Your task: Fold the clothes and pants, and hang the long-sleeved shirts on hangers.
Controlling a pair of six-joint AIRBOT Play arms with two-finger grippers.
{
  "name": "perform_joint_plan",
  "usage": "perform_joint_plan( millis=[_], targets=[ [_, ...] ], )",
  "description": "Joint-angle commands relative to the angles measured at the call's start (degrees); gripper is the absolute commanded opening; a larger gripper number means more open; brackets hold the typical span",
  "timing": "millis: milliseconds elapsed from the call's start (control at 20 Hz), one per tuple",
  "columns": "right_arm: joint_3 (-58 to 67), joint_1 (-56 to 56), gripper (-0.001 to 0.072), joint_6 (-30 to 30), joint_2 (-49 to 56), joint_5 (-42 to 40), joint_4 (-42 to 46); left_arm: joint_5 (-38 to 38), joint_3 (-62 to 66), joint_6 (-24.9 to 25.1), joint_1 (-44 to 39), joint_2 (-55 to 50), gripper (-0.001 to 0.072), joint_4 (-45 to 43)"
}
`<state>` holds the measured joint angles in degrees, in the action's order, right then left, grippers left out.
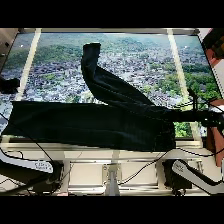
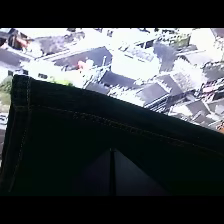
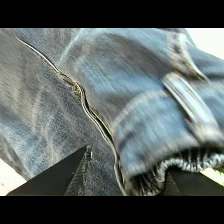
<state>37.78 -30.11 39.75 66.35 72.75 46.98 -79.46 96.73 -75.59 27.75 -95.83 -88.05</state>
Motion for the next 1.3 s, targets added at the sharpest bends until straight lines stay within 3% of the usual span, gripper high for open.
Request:
perform_joint_plan(
  millis=[0, 100, 150, 250, 350, 400, 500, 600, 650, 700, 750, 900, 1050, 1250],
  targets=[
    [0.0, 5.3, 0.0333, 3.0, 0.0, -5.2, 2.8, 3.0, 0.0, 0.0, -0.8, 0.0, 0.0016, 4.5],
    [0.0, 5.6, 0.0088, 3.1, 0.0, -6.1, 3.8, 6.9, 0.0, 0.0, -1.7, 0.0, 0.0017, 12.1],
    [0.0, 5.6, 0.005, 3.1, 0.0, -6.5, 4.0, 9.6, 0.0, 0.0, -2.4, 0.0, 0.0028, 16.8],
    [0.0, 5.6, 0.005, 3.1, 0.0, -7.2, 4.0, 17.0, 0.0, 1.9, -4.9, -0.2, 0.0214, 26.2],
    [0.0, 5.6, 0.005, 3.1, 0.0, -7.8, 4.0, 24.0, 0.0, 9.3, -8.8, -0.9, 0.0452, 37.0],
    [0.0, 5.6, 0.005, 3.1, 0.0, -7.8, 4.0, 27.9, 0.0, 12.8, -11.2, -1.3, 0.0485, 40.9],
    [0.0, 5.6, 0.005, 3.1, 0.0, -7.8, 4.0, 37.1, 0.0, 15.2, -17.4, -2.6, 0.0485, 42.5],
    [0.0, 5.6, 0.005, 3.1, 0.0, -7.8, 4.0, 43.8, 0.0, 15.1, -23.6, -4.7, 0.0477, 38.6],
    [0.0, 5.6, 0.005, 3.1, 0.0, -7.8, 4.0, 45.6, 0.0, 13.9, -26.3, -6.1, 0.0373, 35.6],
    [0.0, 5.6, 0.005, 3.1, 0.0, -7.8, 4.0, 46.5, 0.0, 12.1, -28.8, -7.8, 0.0208, 32.6],
    [0.0, 5.6, 0.0051, 3.1, 0.0, -7.8, 4.0, 47.2, 0.0, 9.8, -30.4, -9.4, 0.0193, 31.8],
    [0.0, 5.6, 0.005, 3.0, 0.0, -7.8, 4.0, 47.4, 2.1, -1.0, -31.9, -14.8, 0.0195, 31.9],
    [0.0, 5.6, 0.005, 3.0, 0.0, -7.9, 4.1, 37.4, 7.1, -1.6, -31.1, -18.8, 0.0285, 28.0],
    [0.0, 5.6, 0.0051, 3.0, 0.0, -8.3, 4.0, 29.1, 8.4, -3.7, -30.1, -20.3, 0.0303, 22.9]
  ],
)
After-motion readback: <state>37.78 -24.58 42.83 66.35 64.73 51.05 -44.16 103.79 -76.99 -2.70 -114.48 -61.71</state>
